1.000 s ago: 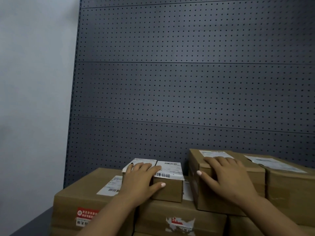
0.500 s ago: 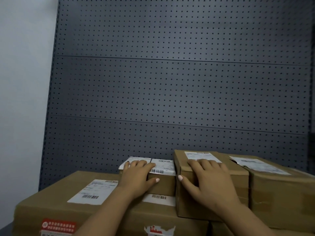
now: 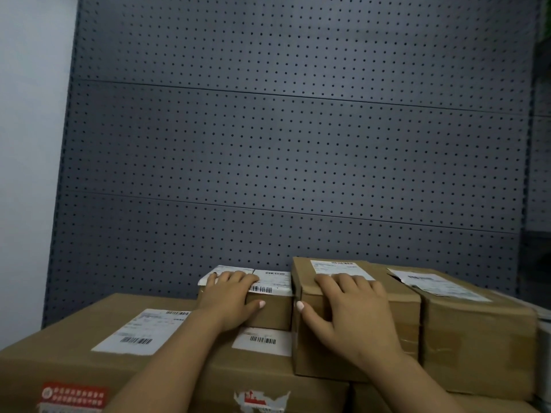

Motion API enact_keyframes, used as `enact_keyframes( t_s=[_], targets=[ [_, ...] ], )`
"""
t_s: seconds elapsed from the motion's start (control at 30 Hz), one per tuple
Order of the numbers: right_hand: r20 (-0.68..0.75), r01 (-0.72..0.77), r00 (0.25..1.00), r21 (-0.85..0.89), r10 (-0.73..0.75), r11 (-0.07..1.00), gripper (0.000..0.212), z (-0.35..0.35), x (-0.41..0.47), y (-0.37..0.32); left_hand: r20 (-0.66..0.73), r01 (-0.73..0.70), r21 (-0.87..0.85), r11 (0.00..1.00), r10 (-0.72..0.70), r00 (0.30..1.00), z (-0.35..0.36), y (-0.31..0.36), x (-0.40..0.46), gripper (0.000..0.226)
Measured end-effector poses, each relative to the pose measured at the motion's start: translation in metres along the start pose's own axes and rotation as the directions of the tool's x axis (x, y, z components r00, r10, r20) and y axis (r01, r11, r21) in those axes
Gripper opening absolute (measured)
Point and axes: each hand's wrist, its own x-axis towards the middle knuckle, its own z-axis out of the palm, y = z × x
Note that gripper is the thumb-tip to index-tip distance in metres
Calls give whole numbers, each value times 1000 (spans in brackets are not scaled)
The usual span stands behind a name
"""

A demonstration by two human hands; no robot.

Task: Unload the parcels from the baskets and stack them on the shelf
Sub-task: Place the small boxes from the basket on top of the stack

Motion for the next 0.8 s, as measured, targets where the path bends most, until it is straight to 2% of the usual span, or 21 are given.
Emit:
enact_keyframes(
  t_s=[0.13, 0.37, 0.43, 0.6, 0.7, 0.8],
  targets=[
    [-22, 2, 1000, 17, -2, 1000, 58, -1, 0, 0, 48, -4, 29, 1000, 3, 999, -2, 1, 6, 60],
    [36, -27, 999, 12, 26, 1000, 59, -8, -1, -3, -28, 50, 27, 998, -49, 998, 7, 5, -5, 69],
    [46, -14, 999, 38, 13, 999, 64, -10, -1, -2, -59, 42, -16, 999, -43, 997, 5, 6, -11, 71],
    [181, 31, 982, 83, -45, 996, 85, -26, 0, 2, -83, -64, -46, 997, 60, 995, -16, 16, -40, 72],
    [108, 29, 993, 125, -43, 992, 83, -42, -9, 8, -95, -129, -46, 991, 125, 988, -36, 26, -67, 70],
    [-12, 70, 998, 160, -69, 985, 69, -63, -33, 16, -107, -172, -74, 982, 163, 981, -55, 43, -98, 69]
  ],
)
